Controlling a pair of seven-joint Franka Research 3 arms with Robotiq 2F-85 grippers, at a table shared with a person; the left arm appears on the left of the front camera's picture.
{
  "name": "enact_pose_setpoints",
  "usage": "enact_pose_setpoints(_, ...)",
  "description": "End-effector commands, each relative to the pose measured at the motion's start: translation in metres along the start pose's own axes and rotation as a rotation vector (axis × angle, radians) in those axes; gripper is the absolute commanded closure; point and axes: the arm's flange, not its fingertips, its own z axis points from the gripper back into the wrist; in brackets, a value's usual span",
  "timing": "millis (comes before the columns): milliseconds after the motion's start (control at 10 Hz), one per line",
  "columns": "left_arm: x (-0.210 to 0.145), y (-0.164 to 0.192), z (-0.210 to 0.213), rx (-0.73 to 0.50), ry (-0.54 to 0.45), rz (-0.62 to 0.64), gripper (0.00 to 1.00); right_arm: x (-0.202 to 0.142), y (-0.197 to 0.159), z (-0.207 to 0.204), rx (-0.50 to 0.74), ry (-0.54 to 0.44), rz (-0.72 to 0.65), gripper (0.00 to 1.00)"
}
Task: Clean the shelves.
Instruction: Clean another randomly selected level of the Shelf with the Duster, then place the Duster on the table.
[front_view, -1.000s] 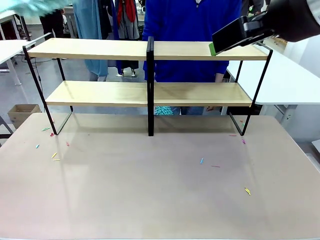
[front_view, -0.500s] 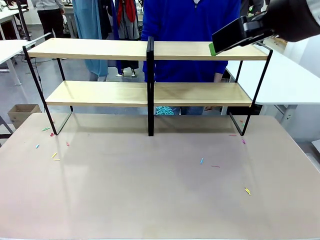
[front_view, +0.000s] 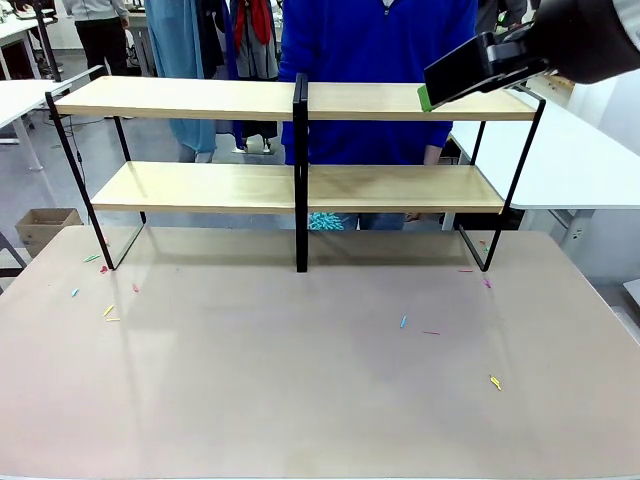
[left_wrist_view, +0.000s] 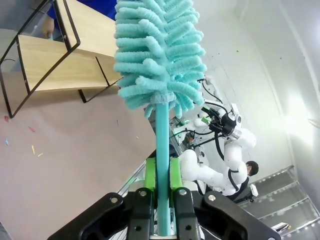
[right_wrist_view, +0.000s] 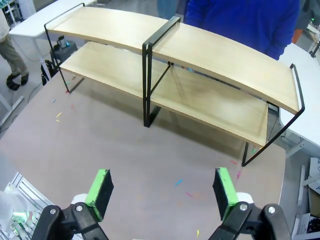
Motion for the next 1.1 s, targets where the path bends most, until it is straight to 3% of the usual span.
enact_pose_setpoints(0, -0.005, -0.003, 0.000, 0.008, 0.000, 0.014, 0.88, 0.001, 0.001, 0.000, 0.007, -0.001, -0.008, 0.00)
enact_pose_setpoints(600, -0.001, 0.000, 0.000, 0.006, 0.003, 0.004, 0.88, 0.001, 0.001, 0.000, 0.007, -0.001, -0.008, 0.00)
enact_pose_setpoints(700, 0.023, -0.009, -0.039, -0.027, 0.313, -0.132, 0.88, 0.000, 0.000, 0.000, 0.000, 0.000, 0.000, 0.00)
enact_pose_setpoints(800, 0.034, -0.013, -0.077, -0.087, 0.639, -0.230, 0.88, -0.004, -0.003, -0.005, 0.056, 0.152, -0.092, 0.00)
enact_pose_setpoints(1000, 0.023, -0.010, -0.144, -0.165, 1.095, -0.249, 0.88, -0.055, -0.050, -0.020, 0.340, 0.256, -0.418, 0.00)
